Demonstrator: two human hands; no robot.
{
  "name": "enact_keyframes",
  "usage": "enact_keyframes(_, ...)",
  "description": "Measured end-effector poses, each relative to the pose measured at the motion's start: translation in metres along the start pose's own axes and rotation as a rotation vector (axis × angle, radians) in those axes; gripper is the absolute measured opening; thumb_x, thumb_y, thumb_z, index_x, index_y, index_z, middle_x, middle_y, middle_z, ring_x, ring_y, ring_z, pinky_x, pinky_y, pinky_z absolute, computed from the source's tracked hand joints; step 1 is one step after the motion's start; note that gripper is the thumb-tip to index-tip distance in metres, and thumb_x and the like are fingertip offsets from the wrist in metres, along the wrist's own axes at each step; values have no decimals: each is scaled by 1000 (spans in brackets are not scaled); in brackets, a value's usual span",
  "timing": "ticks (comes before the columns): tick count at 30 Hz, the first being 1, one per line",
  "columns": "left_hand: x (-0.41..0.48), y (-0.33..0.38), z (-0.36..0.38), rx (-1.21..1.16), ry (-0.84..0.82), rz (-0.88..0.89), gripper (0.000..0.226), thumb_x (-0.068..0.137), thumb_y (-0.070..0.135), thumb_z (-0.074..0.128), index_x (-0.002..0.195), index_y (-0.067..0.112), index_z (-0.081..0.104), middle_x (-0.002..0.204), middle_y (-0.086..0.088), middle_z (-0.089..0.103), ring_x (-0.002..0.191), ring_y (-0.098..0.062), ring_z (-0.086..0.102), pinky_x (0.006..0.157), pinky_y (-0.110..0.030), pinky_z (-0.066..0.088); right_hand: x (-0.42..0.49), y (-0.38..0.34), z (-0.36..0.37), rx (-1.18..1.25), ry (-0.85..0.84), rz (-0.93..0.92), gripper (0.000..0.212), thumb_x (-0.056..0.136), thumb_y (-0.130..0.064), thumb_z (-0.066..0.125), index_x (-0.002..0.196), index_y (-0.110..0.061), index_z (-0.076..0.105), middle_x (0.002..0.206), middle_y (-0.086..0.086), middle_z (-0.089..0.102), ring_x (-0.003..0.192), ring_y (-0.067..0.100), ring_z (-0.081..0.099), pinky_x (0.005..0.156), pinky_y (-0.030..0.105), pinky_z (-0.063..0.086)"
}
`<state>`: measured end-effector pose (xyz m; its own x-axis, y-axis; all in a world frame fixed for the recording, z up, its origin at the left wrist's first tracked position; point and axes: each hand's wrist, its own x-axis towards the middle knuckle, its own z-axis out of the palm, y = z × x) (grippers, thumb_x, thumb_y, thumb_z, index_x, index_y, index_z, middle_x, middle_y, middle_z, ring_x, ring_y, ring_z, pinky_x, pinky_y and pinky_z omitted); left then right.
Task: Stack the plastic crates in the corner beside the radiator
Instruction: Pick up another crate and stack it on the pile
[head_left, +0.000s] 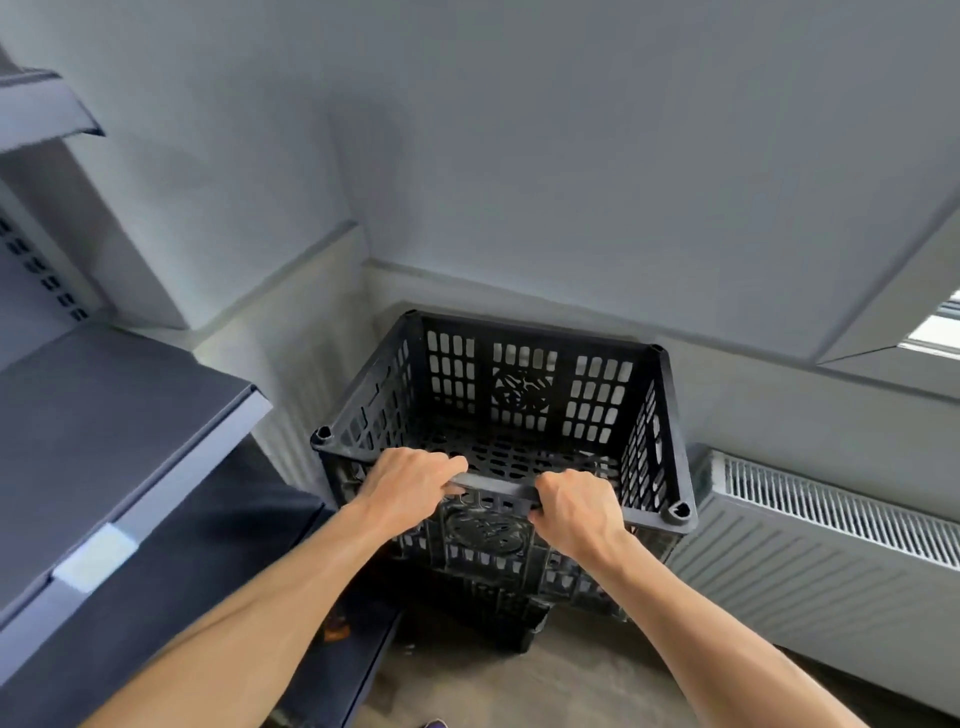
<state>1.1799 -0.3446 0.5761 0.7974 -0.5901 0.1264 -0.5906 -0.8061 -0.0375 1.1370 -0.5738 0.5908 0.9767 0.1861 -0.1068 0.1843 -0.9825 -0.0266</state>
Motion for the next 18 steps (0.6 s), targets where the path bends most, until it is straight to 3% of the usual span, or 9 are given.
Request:
enact_keyframes(7,18,-37,13,-32,-25,68,5,91,26,54,94,24,57,67,5,59,59,-20,59,51,-32,45,25,-19,11,24,-1,74,23,92,-33,55,102,-15,65,94,7,71,89,30,67,67,35,47)
enact_keyframes(18,37,-62,46,41,-131,21,25,74,22,76,88,29,57,63,9,56,55,-14,58,47,-28,41,65,-24,33,30,-108,72,9,92,-21,57,93,-16,64,81,3,70,76,26,67,58,33,42)
